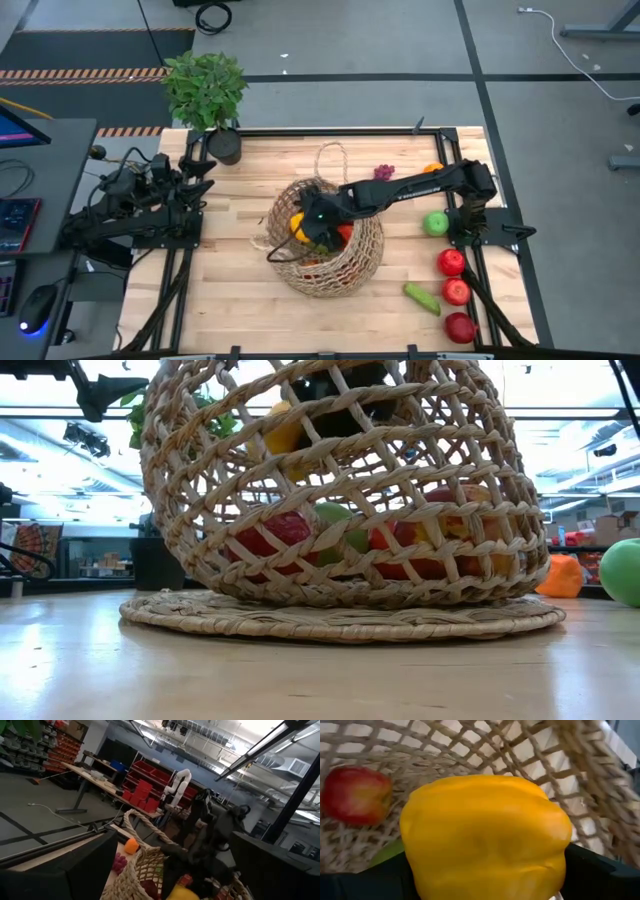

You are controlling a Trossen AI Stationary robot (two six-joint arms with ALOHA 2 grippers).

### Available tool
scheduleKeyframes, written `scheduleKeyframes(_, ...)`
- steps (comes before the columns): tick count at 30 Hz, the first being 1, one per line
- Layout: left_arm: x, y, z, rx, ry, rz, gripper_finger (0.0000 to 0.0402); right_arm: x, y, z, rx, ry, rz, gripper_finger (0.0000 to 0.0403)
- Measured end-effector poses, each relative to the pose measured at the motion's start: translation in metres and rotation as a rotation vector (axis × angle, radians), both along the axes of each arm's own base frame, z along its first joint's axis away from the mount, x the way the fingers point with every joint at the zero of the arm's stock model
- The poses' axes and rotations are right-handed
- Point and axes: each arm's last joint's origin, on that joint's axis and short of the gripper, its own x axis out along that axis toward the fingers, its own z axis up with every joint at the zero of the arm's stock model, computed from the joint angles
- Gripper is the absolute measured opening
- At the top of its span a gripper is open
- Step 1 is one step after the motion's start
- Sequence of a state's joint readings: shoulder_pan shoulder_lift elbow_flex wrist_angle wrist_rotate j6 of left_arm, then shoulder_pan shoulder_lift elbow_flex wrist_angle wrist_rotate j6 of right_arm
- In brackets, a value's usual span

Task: Build produce basket
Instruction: Put the yellow bell pepper into the brown basket, then put the green apple into the brown basket

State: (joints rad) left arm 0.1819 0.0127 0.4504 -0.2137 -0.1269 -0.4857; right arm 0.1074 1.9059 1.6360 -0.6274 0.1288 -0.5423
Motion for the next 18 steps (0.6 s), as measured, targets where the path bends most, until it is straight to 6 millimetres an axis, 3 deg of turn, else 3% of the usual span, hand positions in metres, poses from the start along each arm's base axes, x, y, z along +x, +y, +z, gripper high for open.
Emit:
scheduleKeyframes(6,0.000,0.000,0.001,0.002,-0.009,0.000,0.0390,-0.004,-0.001,-0.008,0.036,0.080,-0.068,0.0339)
scheduleKeyframes(11,0.000,0.000,0.000,0.001,-0.005,0.000,0.0390,-0.005,-0.006,-0.006,0.143,0.080,-0.113,0.0365)
scheduleKeyframes(15,0.000,0.000,0.000,0.001,-0.005,0.000,0.0390,-0.007,-0.010,0.001,0.218,0.062,-0.155,0.0395)
scheduleKeyframes(18,0.000,0.000,0.000,0.001,-0.005,0.000,0.0390,-0.012,-0.012,0.015,0.233,0.013,-0.162,0.0393)
